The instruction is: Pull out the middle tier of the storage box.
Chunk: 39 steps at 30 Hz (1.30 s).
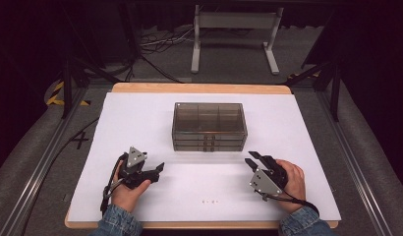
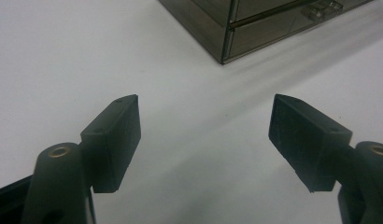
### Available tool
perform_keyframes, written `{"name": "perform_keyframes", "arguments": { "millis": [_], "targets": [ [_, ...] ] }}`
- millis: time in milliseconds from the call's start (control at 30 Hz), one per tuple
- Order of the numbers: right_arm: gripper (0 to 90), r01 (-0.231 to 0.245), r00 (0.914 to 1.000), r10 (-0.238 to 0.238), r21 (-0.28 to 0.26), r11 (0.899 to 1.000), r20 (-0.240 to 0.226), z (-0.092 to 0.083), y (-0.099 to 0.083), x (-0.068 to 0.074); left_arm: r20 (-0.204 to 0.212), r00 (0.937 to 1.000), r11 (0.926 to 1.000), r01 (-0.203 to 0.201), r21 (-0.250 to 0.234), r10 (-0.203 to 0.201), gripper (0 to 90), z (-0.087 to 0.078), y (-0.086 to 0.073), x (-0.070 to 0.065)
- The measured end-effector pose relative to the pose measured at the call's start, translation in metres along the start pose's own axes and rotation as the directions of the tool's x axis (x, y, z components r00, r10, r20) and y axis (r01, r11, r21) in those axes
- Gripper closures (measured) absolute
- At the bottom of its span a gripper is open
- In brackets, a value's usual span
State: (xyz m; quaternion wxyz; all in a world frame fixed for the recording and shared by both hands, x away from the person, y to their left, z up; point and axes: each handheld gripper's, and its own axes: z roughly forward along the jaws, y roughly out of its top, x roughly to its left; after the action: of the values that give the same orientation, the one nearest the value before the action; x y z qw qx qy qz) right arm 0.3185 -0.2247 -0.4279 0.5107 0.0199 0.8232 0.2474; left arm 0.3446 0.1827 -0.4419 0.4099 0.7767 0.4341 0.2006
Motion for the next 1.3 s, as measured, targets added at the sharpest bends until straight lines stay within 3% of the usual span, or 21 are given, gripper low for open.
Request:
{"name": "perform_keyframes", "arguments": {
  "millis": [133, 300, 633, 833, 967, 1200, 1300],
  "targets": [
    [68.7, 0.06, 0.9973, -0.06, 0.0, 0.998, 0.042, 0.0, 0.001, 0.003, 0.0, 1.0, 1.0, 0.003, 0.002, -0.003, 25.7, 0.0, 0.0, 0.001],
    [68.6, 0.09, 0.9937, -0.09, 0.001, 0.996, 0.067, 0.0, 0.002, 0.005, -0.01, 0.9999, 1.0, -0.008, 0.004, 0.008, 25.7, 0.0, 0.0, 0.0],
    [67.5, 0.195, 0.9748, -0.198, 0.04, 0.98, 0.103, 0.001, 0.006, 0.012, -0.016, 0.9998, 1.0, -0.007, -0.004, 0.007, 25.5, 0.0, -0.001, -0.001],
    [66.6, 0.209, 0.9709, -0.212, 0.042, 0.977, 0.111, 0.001, 0.007, 0.014, -0.016, 0.9998, 1.0, -0.008, -0.003, 0.008, 25.4, 0.0, -0.001, 0.0],
    [66.3, 0.244, 0.9616, -0.247, 0.038, 0.969, 0.12, 0.0, 0.009, 0.015, -0.016, 0.9999, 1.0, -0.005, -0.007, 0.005, 25.3, 0.0, -0.001, -0.001],
    [66.7, 0.255, 0.9566, -0.258, 0.041, 0.966, 0.136, -0.001, 0.011, 0.016, -0.016, 0.9999, 1.0, -0.004, -0.009, 0.003, 25.3, -0.001, -0.001, 0.0],
    [66.9, 0.269, 0.9499, -0.273, 0.046, 0.962, 0.153, -0.001, 0.013, 0.015, -0.016, 0.9999, 1.0, -0.001, -0.009, 0.001, 25.2, -0.001, 0.0, 0.0]
  ]
}}
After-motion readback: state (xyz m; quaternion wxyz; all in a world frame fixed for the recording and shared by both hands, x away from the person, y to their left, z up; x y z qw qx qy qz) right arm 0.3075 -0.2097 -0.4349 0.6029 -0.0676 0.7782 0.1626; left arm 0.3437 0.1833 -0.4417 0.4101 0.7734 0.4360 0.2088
